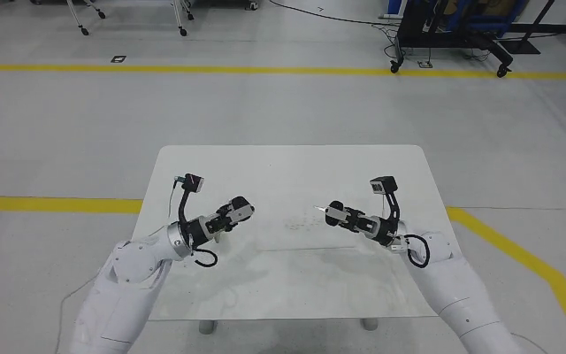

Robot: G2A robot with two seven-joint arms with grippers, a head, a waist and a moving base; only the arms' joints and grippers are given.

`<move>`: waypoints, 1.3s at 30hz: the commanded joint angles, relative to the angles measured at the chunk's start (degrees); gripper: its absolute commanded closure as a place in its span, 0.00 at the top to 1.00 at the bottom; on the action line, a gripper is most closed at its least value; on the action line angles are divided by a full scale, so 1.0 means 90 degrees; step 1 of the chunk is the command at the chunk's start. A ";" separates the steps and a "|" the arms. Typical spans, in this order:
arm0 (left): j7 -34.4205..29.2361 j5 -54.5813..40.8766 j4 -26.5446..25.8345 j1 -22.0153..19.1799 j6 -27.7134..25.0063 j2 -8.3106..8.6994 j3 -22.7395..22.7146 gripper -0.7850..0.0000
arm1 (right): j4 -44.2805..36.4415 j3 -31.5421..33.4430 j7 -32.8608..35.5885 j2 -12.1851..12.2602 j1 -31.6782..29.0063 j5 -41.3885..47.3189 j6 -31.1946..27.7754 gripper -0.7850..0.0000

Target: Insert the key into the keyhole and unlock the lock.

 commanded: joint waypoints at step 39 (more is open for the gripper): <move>-0.0226 0.7549 -0.0421 0.0245 0.2808 0.0011 0.0685 0.40 | 0.0000 0.0000 0.0000 0.0000 0.0000 0.0000 0.0000 0.00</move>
